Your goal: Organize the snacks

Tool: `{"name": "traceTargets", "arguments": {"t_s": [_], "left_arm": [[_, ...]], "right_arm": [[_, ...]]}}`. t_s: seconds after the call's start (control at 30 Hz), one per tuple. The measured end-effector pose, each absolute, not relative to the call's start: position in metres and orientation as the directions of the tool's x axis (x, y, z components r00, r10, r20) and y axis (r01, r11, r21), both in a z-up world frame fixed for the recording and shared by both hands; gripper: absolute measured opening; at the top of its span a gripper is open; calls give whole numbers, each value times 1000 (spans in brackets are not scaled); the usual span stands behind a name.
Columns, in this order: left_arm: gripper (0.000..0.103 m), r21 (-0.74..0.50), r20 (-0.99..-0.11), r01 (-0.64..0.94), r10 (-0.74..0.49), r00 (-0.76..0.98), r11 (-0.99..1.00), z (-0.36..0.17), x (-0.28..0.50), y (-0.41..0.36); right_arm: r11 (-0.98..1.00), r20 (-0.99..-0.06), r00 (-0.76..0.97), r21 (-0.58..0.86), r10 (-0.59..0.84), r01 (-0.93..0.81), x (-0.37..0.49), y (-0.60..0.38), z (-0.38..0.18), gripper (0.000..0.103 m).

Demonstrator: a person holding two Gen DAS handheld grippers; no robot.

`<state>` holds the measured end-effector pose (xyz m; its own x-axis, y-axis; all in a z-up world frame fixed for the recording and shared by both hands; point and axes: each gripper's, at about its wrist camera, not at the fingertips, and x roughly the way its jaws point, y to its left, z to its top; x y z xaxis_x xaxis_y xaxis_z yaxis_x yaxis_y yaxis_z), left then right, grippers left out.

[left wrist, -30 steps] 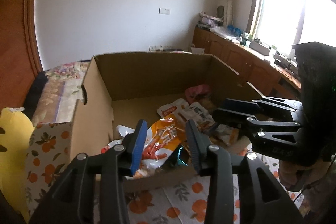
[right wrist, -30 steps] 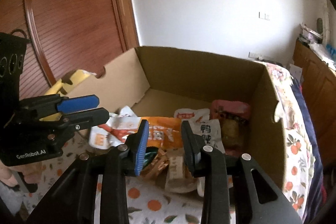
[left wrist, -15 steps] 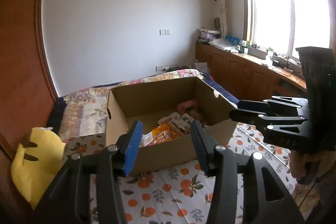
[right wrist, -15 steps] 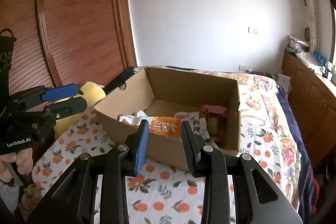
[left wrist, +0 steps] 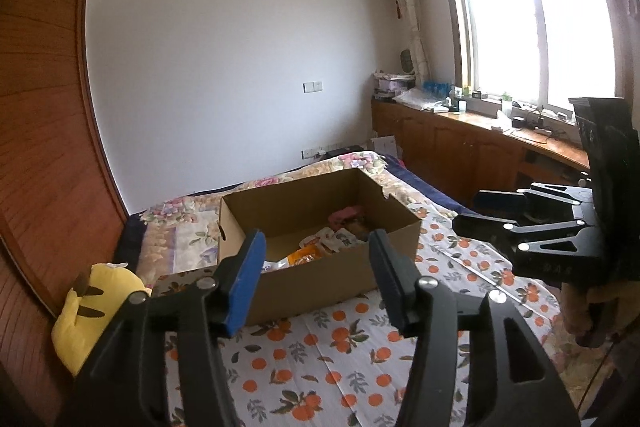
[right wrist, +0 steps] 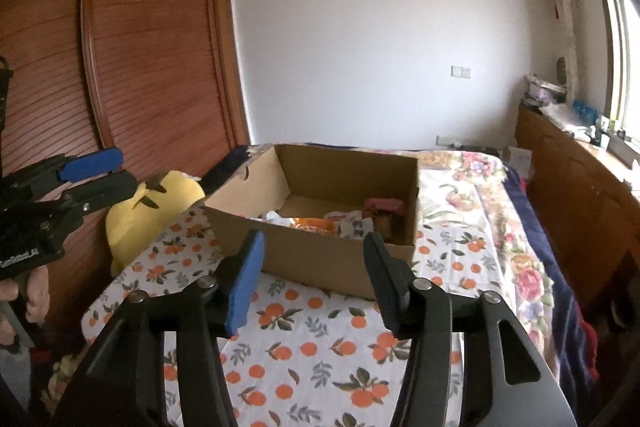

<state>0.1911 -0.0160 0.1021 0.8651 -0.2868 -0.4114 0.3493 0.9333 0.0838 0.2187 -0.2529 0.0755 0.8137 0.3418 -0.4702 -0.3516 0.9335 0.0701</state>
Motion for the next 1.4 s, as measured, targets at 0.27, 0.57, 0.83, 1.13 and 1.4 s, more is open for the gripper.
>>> {"name": "traceTargets", "arguments": {"t_s": [0.27,0.57,0.83,1.13,1.4], "left_arm": [[78,51,-377,335,-292,879,941,112,151,-13],[79,42,-362,292,-258,896,955,118,118,-3],[79,63,-357,279,-240,903,958,114,84,-8],[79,63,-361,247,-208,909,967,94,58,-11],[79,80,-372,191,-148,916,978,74,50,-15]], "right_arm": [[941,-450,831,77,328,-329,181,-263,88,81],[941,-408,850,82,333,-329,145,-272,103,95],[936,-390,852,95,349,-339,120,-269,109,103],[960,-381,883,64,276,-273,98,-278,106,103],[975,-353,911,17,212,-220,70,-273,96,103]]}}
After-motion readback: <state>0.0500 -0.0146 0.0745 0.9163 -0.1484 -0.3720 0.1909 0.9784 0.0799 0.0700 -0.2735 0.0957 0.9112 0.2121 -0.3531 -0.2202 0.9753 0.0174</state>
